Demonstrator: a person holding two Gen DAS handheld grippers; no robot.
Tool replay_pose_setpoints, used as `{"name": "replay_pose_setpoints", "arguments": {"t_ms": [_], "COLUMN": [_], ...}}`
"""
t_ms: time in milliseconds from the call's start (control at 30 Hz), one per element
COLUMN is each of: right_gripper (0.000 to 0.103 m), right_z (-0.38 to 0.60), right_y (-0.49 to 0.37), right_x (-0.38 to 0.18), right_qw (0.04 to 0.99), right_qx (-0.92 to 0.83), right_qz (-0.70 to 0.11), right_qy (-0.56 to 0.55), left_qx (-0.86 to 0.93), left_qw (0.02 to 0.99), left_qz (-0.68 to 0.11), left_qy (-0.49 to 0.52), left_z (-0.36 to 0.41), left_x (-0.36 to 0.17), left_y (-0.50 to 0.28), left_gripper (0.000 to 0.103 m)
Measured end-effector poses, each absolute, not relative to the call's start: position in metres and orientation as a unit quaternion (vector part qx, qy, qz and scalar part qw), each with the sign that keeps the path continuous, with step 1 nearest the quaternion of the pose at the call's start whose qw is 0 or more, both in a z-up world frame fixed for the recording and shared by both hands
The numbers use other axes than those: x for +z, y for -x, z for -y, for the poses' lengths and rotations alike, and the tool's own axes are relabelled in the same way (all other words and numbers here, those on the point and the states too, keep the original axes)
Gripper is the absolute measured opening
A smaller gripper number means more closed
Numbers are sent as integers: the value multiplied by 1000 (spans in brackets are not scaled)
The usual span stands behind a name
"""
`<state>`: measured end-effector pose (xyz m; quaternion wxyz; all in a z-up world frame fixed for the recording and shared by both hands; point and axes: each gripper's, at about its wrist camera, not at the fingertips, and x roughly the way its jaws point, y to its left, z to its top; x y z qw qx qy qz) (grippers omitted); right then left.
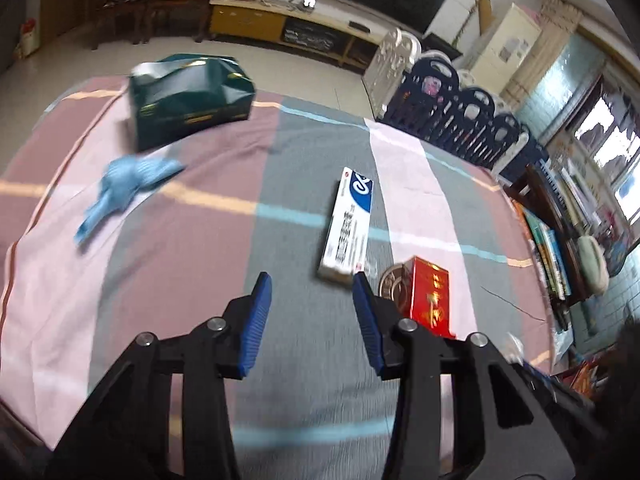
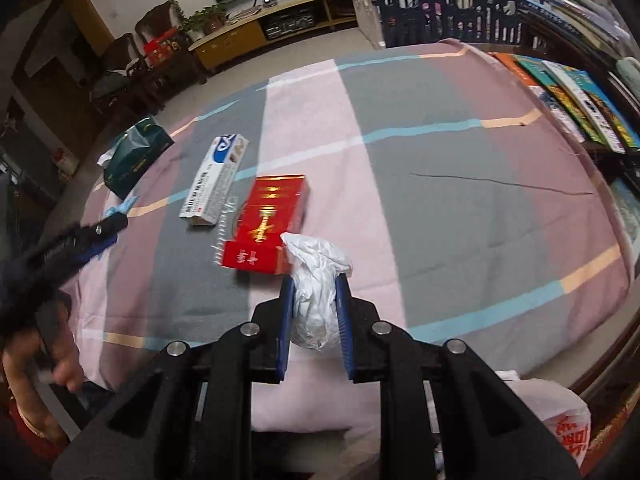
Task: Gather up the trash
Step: 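Grasp the crumpled white tissue with the right tool, then grasp the white medicine box with the left tool while the right tool holds the tissue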
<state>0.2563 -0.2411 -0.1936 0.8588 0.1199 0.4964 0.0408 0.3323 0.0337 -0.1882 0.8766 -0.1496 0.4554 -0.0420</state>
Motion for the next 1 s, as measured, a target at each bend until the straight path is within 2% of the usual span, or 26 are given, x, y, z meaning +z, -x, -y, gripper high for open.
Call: {"name": "replay_pose_setpoints", "arguments": {"t_ms": [67, 133, 333, 400, 500, 767, 1000], "right_gripper": [22, 22, 22, 22, 22, 22, 22], "right_z": [250, 256, 254, 255, 256, 254, 222], "right_y": [-249, -243, -241, -242, -242, -235, -226], "right_x": [-197, -201, -208, -210, -212, -204, -190], "right_qw": [863, 862, 865, 866, 864, 867, 869], "right_qx": [23, 17, 15, 17, 20, 25, 59], "right_qz": [-490, -489, -489, -488, -489, -483, -481], "right_qy": [-122, -129, -109, -109, -118, -120, -105], "left_qx": [-60, -78, -77, -73, -63, -47, -28], "left_qw": [866, 852, 841, 847, 853, 880, 892], "left_qz": [-472, -496, -523, -519, -515, -470, -437], "left_qy": [153, 152, 111, 88, 47, 54, 111], "left_z": [-21, -8, 16, 22, 31, 19, -29], "left_x": [-200, -215, -252, -255, -256, -230, -194], "left_y": [-361, -382, -418, -422, -424, -387, -273], "left_gripper": [46, 67, 69, 68, 43, 41, 41]}}
